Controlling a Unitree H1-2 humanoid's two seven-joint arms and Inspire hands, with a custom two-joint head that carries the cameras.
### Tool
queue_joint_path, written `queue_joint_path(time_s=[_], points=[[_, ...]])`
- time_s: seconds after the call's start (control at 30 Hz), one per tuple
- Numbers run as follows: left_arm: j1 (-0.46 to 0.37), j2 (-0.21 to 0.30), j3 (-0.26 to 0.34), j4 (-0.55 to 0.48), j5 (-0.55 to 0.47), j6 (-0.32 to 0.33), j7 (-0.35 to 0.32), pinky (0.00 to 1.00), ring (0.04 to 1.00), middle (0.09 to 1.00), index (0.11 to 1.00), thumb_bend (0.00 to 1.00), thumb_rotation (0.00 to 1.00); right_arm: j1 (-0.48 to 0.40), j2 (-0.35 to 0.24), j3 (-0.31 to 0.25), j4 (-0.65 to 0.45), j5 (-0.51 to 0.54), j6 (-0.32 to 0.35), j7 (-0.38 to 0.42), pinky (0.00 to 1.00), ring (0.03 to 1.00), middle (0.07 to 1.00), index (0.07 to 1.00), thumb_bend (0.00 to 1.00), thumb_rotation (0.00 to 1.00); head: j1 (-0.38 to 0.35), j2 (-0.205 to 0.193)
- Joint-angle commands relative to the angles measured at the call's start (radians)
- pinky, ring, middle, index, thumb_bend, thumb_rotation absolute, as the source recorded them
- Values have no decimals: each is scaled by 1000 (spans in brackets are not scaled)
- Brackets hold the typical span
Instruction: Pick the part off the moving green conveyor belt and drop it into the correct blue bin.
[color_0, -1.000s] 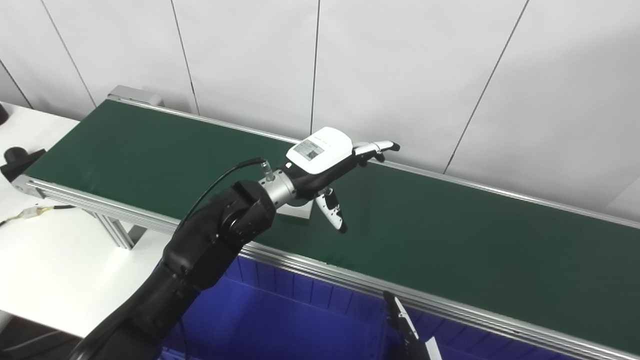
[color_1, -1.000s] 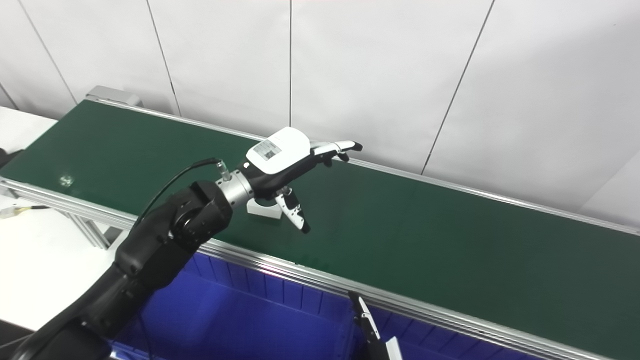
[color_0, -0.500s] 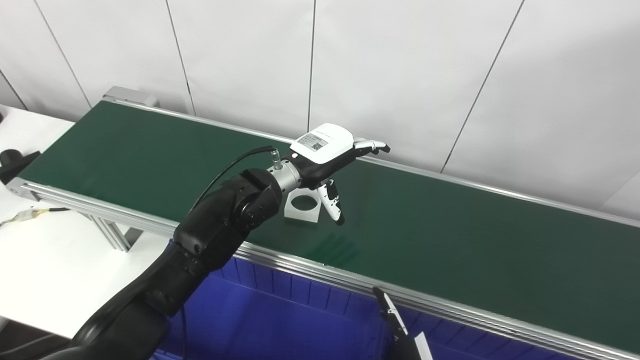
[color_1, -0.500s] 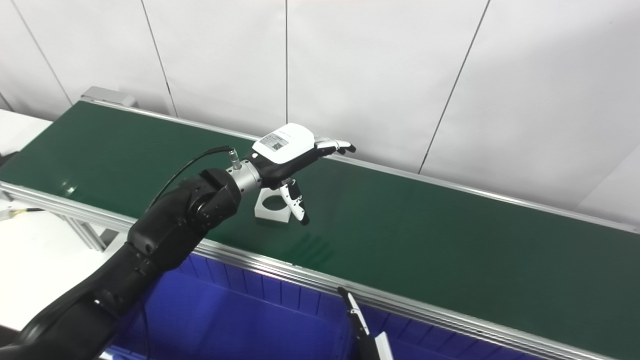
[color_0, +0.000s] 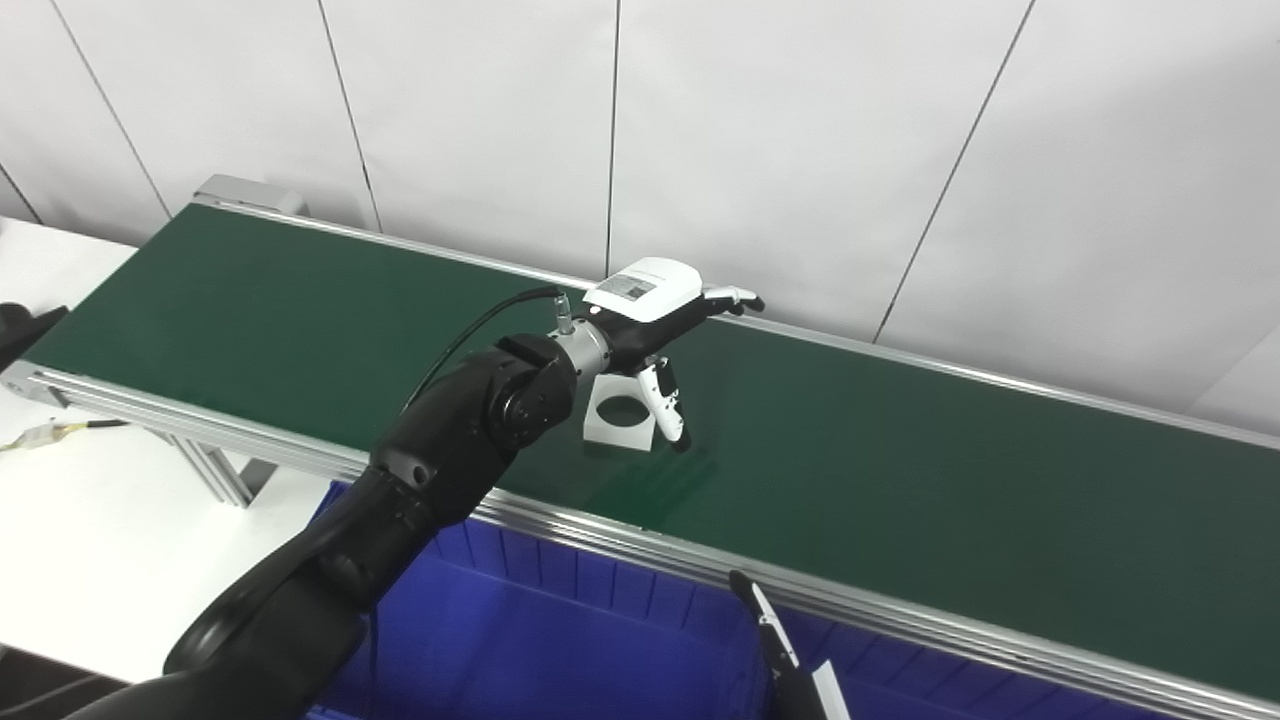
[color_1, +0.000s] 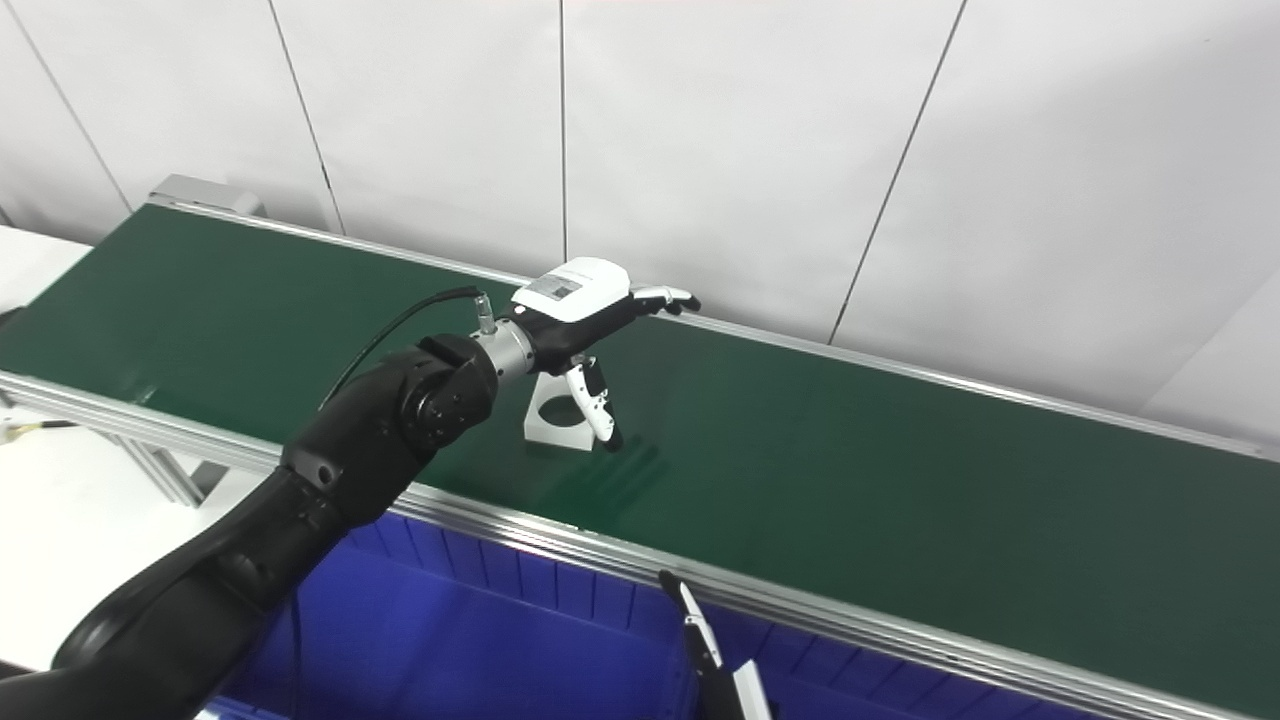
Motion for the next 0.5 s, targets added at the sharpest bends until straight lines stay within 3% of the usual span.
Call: queue_joint_path(time_s=[0.0,0.47], points=[[-63,-8,0,21,-21,4,16,735,822,862,867,1000,170,-2,8,6,-29,-12,-38,-11,1000,985,959,973,1000,964,-3,2],[-123,-14,-70,212,-26,-24,6,698,794,840,851,1000,194,-3,19,41,-58,-41,-38,-34,1000,987,967,968,964,953,-21,21]])
